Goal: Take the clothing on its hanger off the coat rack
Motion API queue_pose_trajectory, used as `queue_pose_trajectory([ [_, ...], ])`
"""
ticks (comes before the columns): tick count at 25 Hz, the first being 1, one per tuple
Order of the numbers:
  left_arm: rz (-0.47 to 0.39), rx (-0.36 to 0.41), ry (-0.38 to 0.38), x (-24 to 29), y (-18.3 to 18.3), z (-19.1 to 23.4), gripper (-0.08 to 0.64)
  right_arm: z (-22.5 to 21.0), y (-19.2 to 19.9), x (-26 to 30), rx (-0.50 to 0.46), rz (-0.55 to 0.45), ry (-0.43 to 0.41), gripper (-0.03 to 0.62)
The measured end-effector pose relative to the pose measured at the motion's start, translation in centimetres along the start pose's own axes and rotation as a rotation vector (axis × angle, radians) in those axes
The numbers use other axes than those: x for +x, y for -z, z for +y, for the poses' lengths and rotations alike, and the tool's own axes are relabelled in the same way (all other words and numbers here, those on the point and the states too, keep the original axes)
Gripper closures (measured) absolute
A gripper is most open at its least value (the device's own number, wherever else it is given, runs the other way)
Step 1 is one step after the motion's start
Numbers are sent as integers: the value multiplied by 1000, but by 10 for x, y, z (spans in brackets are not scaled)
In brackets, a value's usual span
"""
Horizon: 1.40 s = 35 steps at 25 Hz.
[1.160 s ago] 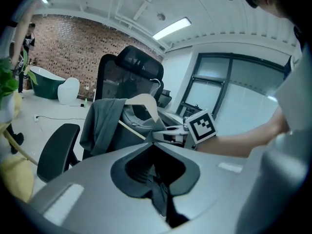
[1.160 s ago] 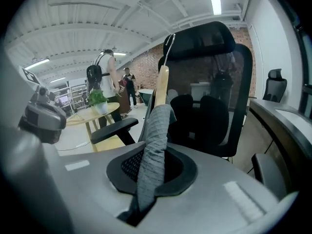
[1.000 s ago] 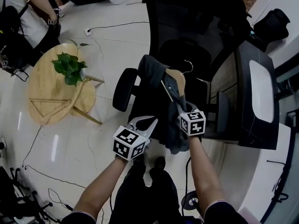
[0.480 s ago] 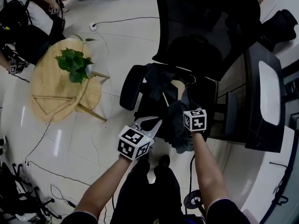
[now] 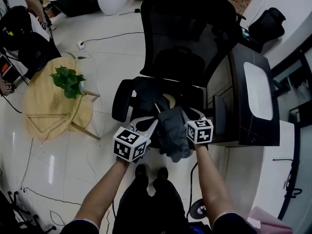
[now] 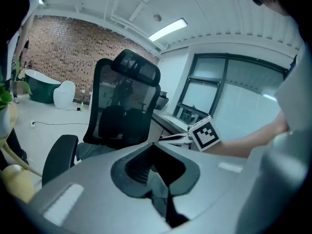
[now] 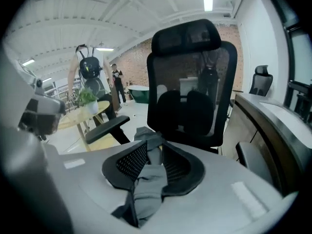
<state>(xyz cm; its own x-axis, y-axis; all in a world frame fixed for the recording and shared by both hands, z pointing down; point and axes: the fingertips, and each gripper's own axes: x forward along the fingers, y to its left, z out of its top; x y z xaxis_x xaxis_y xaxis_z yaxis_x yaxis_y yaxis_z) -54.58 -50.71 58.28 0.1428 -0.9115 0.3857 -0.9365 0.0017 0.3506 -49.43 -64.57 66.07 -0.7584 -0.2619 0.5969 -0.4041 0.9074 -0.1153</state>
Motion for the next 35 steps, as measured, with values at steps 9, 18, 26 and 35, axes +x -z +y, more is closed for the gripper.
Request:
queue_pose_trajectory([
  [9,-87,75,80,-6,-60,-58,548,24,-84,-139,68,-369,-76,523],
  [18,-146,177,133,-18,-100,-115,548,56,-119,-224,-37,-518,-110,591],
  [26,-190,174,151,-22,-116,-141,548,54,-139,-246,-58,-559,-114,591],
  [35,-226,183,135,-29,-130,-142,548,57,-154,-252,-80,-581,-130,592],
])
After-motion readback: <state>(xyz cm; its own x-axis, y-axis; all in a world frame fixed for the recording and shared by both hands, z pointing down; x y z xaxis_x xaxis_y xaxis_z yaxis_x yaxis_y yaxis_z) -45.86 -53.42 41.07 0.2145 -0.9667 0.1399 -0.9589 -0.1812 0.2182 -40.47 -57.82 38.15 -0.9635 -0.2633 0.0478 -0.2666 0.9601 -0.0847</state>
